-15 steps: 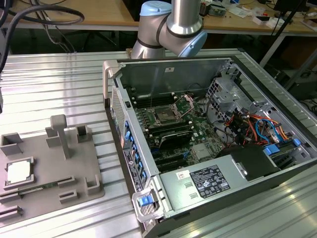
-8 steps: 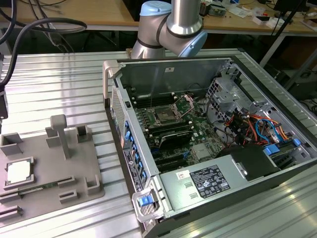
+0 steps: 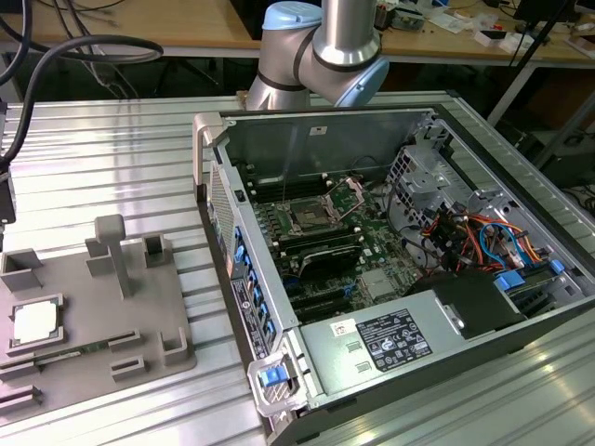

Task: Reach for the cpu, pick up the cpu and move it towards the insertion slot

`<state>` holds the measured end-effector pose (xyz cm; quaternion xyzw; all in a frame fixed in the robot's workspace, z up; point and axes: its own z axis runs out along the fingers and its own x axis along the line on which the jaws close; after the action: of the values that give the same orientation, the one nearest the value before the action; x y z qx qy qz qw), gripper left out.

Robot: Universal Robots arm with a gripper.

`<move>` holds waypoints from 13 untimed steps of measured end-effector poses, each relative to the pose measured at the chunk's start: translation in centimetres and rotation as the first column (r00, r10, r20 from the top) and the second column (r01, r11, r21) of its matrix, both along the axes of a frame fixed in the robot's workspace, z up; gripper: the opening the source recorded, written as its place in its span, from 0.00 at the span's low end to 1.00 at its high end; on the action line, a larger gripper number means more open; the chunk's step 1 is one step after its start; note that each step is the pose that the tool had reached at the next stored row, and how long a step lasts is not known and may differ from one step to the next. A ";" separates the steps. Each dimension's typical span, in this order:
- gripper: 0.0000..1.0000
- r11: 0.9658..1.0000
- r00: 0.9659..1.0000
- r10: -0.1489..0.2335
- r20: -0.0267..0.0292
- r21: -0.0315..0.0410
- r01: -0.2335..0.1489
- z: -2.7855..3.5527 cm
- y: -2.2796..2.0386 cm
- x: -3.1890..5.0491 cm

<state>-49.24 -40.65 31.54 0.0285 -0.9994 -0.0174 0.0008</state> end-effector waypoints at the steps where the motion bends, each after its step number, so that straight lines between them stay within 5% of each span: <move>1: 0.66 1.000 1.000 0.000 0.000 0.000 0.000 -0.04 0.00 0.00; 13: 0.66 1.000 1.000 0.000 0.000 0.000 0.000 -1.31 0.00 0.00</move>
<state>-49.24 -40.65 30.23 0.0285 -0.9994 -0.0174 0.0008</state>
